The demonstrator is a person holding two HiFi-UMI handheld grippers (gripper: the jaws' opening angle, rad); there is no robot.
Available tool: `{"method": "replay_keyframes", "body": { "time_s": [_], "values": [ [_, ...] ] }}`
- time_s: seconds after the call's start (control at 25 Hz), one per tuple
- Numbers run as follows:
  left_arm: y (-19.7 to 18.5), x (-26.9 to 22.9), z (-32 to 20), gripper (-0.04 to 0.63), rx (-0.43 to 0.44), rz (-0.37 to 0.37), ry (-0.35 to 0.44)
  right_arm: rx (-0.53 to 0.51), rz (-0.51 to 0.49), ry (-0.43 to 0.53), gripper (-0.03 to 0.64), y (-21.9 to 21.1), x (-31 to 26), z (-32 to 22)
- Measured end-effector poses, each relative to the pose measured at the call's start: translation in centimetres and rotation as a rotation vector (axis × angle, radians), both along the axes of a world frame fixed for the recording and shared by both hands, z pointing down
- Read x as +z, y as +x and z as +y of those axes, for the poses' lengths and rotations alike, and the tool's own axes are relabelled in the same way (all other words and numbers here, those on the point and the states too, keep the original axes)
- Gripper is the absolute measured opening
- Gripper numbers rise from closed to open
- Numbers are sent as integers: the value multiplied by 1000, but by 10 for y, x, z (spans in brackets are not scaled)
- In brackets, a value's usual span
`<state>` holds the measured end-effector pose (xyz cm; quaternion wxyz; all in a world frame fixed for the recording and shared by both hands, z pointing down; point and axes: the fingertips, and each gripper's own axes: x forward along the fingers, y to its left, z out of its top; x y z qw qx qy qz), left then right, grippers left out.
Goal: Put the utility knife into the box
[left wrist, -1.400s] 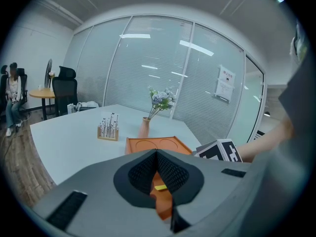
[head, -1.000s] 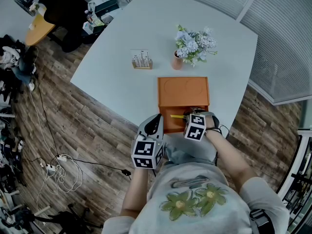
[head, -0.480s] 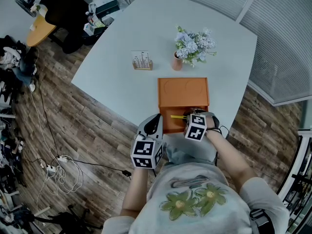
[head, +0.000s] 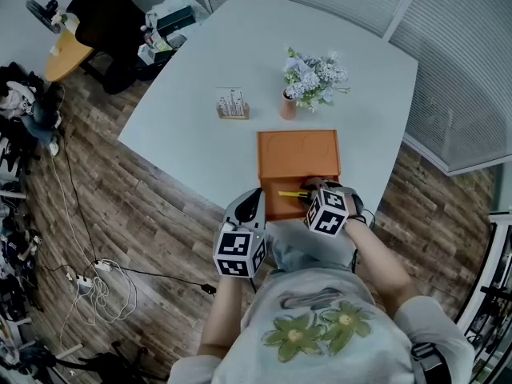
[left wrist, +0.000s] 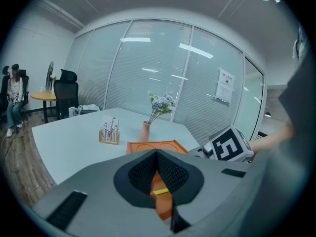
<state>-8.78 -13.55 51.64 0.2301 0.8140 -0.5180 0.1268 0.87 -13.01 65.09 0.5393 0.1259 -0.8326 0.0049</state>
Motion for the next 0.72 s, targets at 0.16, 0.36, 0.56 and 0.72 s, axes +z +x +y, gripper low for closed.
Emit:
{"method": "replay_keyframes", "body": {
  "time_s": [0.16,0.36,0.56,0.72],
  "values": [
    [2,-4,0,2,-3,5,10,36,-63,47,110,-1,-26,-6],
    [3,-8,0,2,-1,7,22,92,-187,81,110,-8,-61,-10],
    [2,-13,2,2,0,3,31,152,-341,108,109,-14,-101,-12],
    [0,-17,2,2,-1,1,37,234,-449,153,86,-10,-130,-15]
  ]
}}
